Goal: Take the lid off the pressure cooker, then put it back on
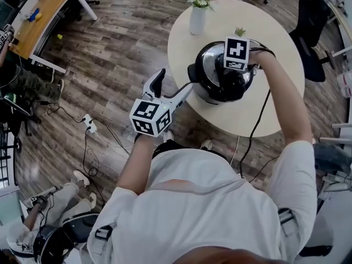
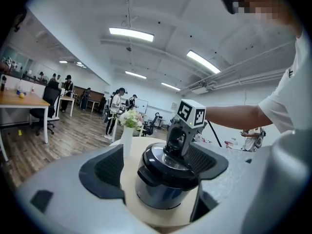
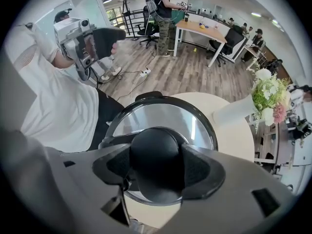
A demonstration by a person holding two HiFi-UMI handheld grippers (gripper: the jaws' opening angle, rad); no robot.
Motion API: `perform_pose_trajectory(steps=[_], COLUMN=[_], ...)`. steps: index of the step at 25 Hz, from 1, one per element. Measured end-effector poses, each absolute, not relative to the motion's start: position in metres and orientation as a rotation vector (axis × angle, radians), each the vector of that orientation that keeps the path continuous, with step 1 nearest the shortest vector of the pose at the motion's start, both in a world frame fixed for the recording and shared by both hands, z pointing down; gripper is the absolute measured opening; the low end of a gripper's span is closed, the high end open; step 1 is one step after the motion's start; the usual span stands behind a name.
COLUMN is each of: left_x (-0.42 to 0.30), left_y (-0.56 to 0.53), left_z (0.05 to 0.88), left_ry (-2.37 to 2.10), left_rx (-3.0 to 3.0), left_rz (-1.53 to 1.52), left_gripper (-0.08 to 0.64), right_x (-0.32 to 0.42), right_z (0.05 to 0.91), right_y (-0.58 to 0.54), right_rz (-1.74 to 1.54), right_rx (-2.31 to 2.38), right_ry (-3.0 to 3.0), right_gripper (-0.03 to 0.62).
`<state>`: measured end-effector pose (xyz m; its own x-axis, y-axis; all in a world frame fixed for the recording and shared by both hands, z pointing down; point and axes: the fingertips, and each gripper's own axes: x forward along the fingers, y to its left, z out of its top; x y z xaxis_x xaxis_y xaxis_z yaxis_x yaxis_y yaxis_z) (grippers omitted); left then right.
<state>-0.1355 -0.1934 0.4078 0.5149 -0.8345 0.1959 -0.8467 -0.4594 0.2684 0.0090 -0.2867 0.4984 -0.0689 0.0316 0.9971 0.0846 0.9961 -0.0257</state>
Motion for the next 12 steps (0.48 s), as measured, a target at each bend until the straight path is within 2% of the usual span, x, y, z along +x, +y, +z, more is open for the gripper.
perform_pose_trajectory(steps=[9,12], left_x=[-0.114,-0.107], left_y=[-0.219,-0.228], left_z=[0.493,0.519], left_ry=[-1.045,-0.874], left_rx=[2.139,1.954], left_rz=[-0.090,-0.242], left_gripper=[0.413,0.413], right_x=[0.010,0.009], right_z=[0.499,0.499], right_y=[-0.286,-0.286], right_rz=[-0.029,-0.027], right_rx=[-0.085,-0.082], right_ry=[-1.634,-1.642], right_gripper=[0.308,0.308])
